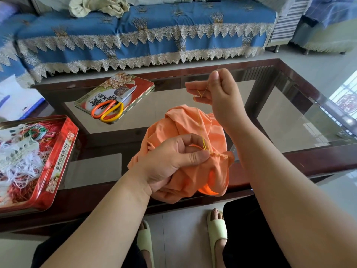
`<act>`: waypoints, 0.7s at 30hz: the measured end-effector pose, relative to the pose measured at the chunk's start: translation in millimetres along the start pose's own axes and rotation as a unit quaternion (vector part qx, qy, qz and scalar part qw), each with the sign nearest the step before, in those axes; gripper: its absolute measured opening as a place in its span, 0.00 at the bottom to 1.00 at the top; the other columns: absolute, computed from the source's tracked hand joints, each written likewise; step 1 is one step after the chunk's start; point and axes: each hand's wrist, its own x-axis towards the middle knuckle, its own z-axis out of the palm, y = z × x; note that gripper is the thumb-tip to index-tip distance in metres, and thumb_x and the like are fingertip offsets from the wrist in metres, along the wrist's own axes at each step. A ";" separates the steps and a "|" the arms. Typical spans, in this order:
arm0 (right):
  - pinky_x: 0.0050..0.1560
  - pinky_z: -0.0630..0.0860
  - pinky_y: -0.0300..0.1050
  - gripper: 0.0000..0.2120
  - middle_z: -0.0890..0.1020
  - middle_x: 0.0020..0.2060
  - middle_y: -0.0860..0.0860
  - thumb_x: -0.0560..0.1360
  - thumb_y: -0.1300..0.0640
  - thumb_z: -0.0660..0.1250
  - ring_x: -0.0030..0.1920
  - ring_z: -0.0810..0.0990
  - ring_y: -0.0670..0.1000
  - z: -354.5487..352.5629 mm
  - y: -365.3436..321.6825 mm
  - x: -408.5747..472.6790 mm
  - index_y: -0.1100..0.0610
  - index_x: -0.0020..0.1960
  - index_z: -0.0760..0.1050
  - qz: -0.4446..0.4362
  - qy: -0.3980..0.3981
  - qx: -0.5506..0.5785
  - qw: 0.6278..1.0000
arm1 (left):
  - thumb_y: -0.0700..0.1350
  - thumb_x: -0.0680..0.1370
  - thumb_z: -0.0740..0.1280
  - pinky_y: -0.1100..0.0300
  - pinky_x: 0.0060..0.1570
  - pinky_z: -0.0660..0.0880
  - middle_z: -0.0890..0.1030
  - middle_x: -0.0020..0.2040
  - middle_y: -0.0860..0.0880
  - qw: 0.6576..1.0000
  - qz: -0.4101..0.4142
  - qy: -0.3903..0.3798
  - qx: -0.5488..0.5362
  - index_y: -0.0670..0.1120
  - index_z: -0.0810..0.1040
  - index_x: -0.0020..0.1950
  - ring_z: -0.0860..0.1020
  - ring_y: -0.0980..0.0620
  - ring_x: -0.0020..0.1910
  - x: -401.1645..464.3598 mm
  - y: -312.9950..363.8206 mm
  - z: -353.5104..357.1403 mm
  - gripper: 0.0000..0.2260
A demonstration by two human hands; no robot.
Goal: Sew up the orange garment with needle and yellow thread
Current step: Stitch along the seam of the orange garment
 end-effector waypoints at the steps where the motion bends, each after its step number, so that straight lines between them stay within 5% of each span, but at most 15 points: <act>1: 0.49 0.81 0.51 0.12 0.84 0.44 0.54 0.85 0.58 0.48 0.48 0.85 0.53 -0.1 0.0 0.9 0.55 0.42 0.62 -0.005 0.004 0.004 1.000 | 0.40 0.69 0.70 0.61 0.44 0.80 0.84 0.42 0.43 1.000 -0.004 -0.003 0.002 0.44 0.79 0.50 0.83 0.52 0.41 0.6 -0.9 -0.2 0.11; 5: 0.50 0.81 0.52 0.12 0.84 0.45 0.55 0.84 0.58 0.48 0.48 0.85 0.53 0.4 1.1 3.1 0.55 0.43 0.62 -0.007 0.002 0.007 1.000 | 0.41 0.70 0.70 0.61 0.44 0.80 0.84 0.41 0.44 0.999 -0.013 -0.036 0.007 0.48 0.81 0.54 0.83 0.52 0.41 0.6 -2.5 0.4 0.13; 11: 0.49 0.81 0.50 0.12 0.84 0.45 0.55 0.84 0.58 0.49 0.48 0.85 0.52 2.1 12.3 8.1 0.54 0.42 0.62 -0.017 0.002 -0.008 1.000 | 0.39 0.70 0.69 0.66 0.35 0.78 0.84 0.40 0.47 0.997 -0.024 -0.059 0.031 0.49 0.85 0.44 0.83 0.55 0.37 -1.7 -2.4 5.7 0.08; 17: 0.50 0.81 0.49 0.11 0.84 0.46 0.53 0.84 0.58 0.50 0.49 0.84 0.50 0.5 26.3 11.5 0.52 0.43 0.62 -0.044 0.033 -0.041 0.998 | 0.38 0.69 0.69 0.67 0.31 0.77 0.84 0.38 0.47 0.996 -0.034 -0.055 0.059 0.45 0.82 0.44 0.82 0.55 0.34 -1.8 -1.4 6.6 0.06; 21: 0.50 0.81 0.48 0.11 0.84 0.47 0.52 0.84 0.58 0.50 0.49 0.84 0.48 -1.6 26.1 11.8 0.51 0.43 0.62 -0.074 0.055 -0.063 0.994 | 0.40 0.69 0.71 0.61 0.32 0.78 0.84 0.39 0.48 0.992 -0.046 -0.067 0.092 0.51 0.84 0.41 0.82 0.53 0.36 -1.3 -2.6 5.2 0.06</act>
